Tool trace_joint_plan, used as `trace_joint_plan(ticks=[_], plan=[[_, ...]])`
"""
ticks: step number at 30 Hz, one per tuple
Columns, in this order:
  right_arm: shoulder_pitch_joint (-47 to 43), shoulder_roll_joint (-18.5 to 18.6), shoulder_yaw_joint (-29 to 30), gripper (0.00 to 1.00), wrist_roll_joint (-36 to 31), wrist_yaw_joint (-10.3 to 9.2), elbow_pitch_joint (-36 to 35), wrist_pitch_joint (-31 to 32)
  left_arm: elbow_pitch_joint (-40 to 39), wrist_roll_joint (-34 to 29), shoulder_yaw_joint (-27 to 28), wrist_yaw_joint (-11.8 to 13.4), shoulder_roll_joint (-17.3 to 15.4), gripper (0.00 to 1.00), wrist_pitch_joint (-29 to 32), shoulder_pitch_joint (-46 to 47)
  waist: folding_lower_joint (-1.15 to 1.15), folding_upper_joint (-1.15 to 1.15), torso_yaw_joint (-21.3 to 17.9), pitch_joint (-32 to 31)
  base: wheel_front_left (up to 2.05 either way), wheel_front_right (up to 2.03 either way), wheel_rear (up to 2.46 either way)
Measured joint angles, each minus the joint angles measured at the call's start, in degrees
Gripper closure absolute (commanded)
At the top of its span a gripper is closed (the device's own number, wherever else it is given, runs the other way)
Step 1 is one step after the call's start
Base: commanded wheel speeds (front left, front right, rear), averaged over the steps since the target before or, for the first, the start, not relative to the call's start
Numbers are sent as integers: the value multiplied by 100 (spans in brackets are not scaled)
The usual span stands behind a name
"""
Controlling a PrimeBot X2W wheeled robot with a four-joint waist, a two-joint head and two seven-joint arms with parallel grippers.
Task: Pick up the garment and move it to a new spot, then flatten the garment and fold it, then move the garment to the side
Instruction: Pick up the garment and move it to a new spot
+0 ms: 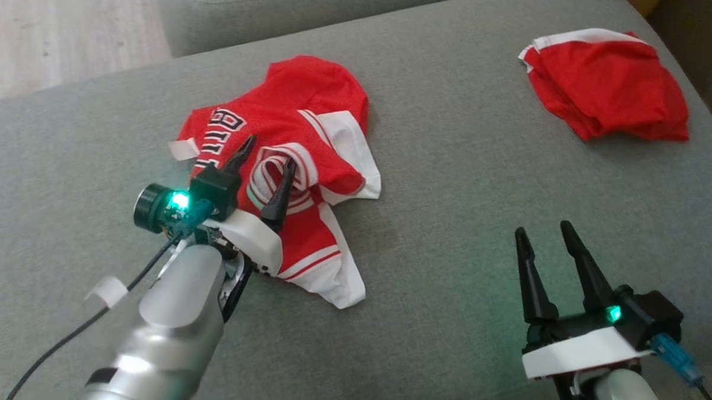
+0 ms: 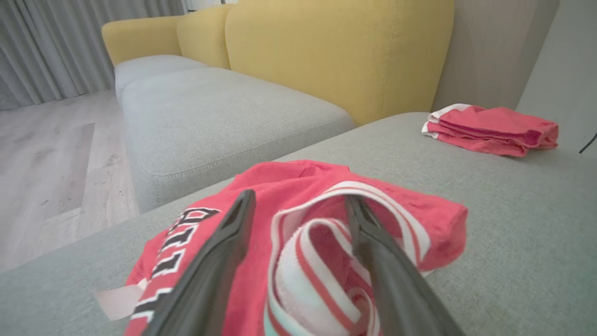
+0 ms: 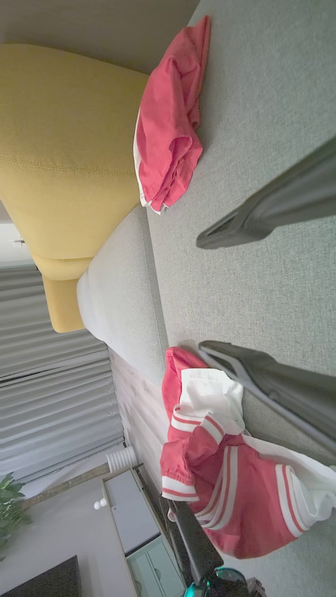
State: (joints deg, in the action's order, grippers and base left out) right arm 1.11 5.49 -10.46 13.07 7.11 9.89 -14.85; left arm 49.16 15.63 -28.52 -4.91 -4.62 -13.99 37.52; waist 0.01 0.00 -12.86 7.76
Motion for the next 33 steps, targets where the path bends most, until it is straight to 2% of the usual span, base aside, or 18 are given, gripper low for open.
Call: trace_joint_plan(ticks=[2, 6, 9, 17, 25, 33], plan=[[-29, -27, 118, 0, -5, 0, 62, 0, -166, -9, 37, 127, 8, 0, -29, -102, 0, 0, 97, -78, 0, 0, 0], [-231, -68, 401, 0, -19, 0, 167, 0, -1101, -182, 221, 500, 10, 0, -47, -614, -1, 0, 364, -301, 0, 0, 0], [-364, -82, 465, 0, -60, 0, 172, 0, -1486, -216, 277, 570, 14, 0, -55, -1015, -2, 0, 533, -441, 0, 0, 0], [-703, -143, 615, 0, -163, 0, 89, 5, -2982, -391, 745, 1061, -22, 0, -55, -2693, -2, 0, 1372, -905, 0, 0, 0], [-1039, -235, 815, 0, -423, 0, -157, 7, -4187, -710, 1160, 1268, -14, 0, -55, -4098, -3, 0, 1971, -1306, 0, 0, 0], [-1354, -292, 927, 0, -504, 0, -209, 7, -4467, -921, 1165, 1239, 20, 0, -55, -4801, -2, 0, 2201, -1486, 0, 0, 0]])
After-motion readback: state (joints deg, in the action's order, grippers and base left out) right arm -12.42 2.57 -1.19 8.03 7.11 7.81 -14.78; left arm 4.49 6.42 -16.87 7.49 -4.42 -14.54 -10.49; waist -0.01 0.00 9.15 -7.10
